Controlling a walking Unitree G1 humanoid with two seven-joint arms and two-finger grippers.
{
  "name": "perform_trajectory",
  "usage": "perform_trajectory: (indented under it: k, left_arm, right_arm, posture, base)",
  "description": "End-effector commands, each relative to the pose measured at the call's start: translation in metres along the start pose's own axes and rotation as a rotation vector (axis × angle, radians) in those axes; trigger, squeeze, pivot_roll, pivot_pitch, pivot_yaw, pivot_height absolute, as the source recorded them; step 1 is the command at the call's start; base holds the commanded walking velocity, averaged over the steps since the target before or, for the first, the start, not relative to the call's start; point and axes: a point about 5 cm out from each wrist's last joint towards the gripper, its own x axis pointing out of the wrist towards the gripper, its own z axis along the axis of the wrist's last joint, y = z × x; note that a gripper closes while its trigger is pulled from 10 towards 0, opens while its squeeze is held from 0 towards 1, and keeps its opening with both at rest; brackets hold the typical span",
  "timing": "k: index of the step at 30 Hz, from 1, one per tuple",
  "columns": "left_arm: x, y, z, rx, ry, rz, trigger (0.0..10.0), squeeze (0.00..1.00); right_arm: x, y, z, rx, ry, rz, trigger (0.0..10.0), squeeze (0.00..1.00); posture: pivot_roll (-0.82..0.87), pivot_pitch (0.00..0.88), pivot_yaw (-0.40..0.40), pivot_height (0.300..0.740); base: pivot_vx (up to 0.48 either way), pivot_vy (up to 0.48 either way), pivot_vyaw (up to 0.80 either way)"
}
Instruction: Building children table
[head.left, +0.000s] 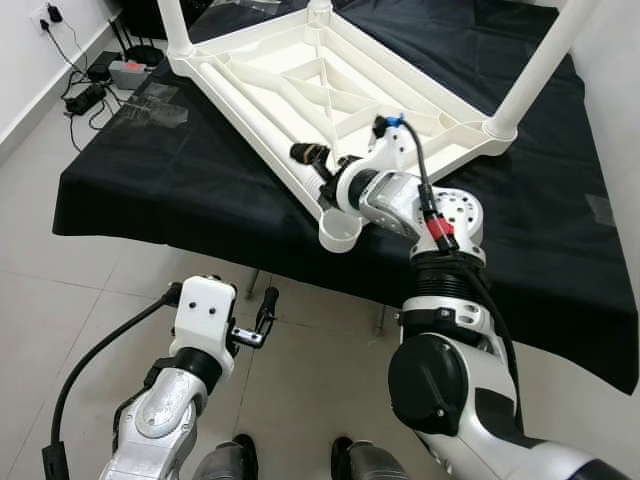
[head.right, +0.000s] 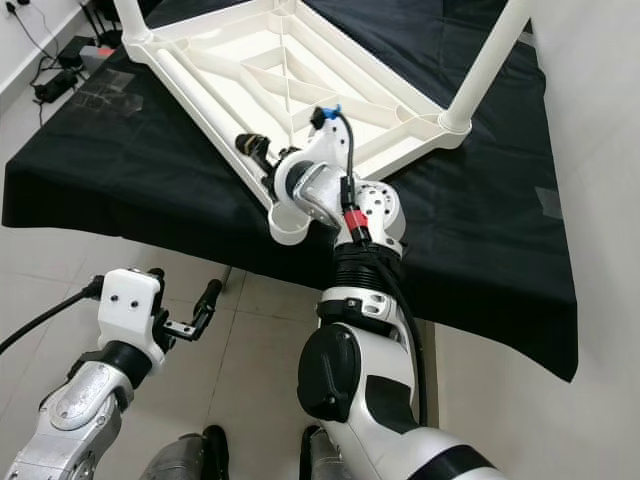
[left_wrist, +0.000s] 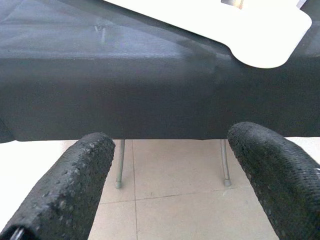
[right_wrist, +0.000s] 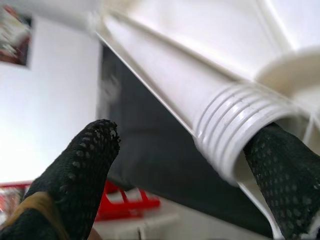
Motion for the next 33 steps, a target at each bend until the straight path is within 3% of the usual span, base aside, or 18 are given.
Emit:
perform_trajectory:
  k: [1, 5, 6, 7, 25, 31, 33]
  left_arm:
    - [-0.003, -0.001, 0.000, 0.001, 0.006, 0.003, 10.0, 0.00]
    - [-0.003, 0.000, 0.000, 0.001, 0.006, 0.004, 10.0, 0.00]
    - [-0.002, 0.000, 0.000, 0.001, 0.006, 0.004, 10.0, 0.00]
    - [-0.002, 0.000, 0.000, 0.002, 0.007, 0.004, 10.0, 0.00]
    - [-0.002, 0.000, 0.000, 0.002, 0.007, 0.008, 10.0, 0.00]
    - [-0.002, 0.000, 0.000, 0.001, 0.008, 0.009, 10.0, 0.00]
    - [-0.003, 0.001, -0.001, -0.011, 0.014, 0.007, 10.0, 0.00]
  right_arm:
    - [0.005, 0.005, -0.023, 0.061, 0.018, 0.056, 10.0, 0.00]
    - [0.005, 0.004, -0.024, 0.067, 0.011, 0.059, 10.0, 0.00]
    - [0.005, 0.004, -0.025, 0.074, 0.012, 0.058, 2.3, 0.00]
    - [0.005, 0.003, -0.027, 0.081, 0.012, 0.059, 0.0, 0.00]
    - [0.007, 0.002, -0.050, 0.135, 0.071, 0.069, 0.0, 0.00]
    - [0.007, 0.004, -0.049, 0.156, 0.065, 0.094, 0.0, 0.00]
    - [0.004, 0.003, -0.040, 0.179, 0.028, 0.123, 0.0, 0.00]
  posture:
    - [-0.03, 0.256, -0.086, 0.740]
    - [-0.03, 0.256, -0.086, 0.740]
    - [-0.03, 0.256, -0.086, 0.740]
    - [-0.03, 0.256, -0.086, 0.740]
    - [-0.02, 0.256, -0.090, 0.740]
    - [-0.02, 0.256, -0.090, 0.740]
    - [-0.02, 0.247, -0.086, 0.740]
  base:
    - [0.000, 0.000, 0.00]
    - [0.000, 0.000, 0.00]
    - [0.000, 0.000, 0.00]
    - [0.000, 0.000, 0.00]
    - [0.000, 0.000, 0.00]
    - [0.000, 0.000, 0.00]
    - [0.000, 0.000, 0.00]
